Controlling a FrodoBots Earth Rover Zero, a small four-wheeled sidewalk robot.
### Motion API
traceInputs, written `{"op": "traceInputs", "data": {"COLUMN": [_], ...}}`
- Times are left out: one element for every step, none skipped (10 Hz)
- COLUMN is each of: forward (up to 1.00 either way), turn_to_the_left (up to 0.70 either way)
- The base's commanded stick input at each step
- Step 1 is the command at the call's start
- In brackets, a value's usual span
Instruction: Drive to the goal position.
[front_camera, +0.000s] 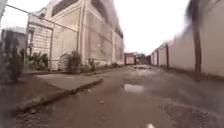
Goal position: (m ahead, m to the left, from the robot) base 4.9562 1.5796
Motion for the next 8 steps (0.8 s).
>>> {"op": "traceInputs", "data": {"forward": [0.70, 0.70, 0.70, 0.70, 0.70, 0.70, 0.70, 0.70], "turn_to_the_left": [-0.23, -0.23, -0.23, -0.23, -0.23, -0.23, -0.23, -0.23]}}
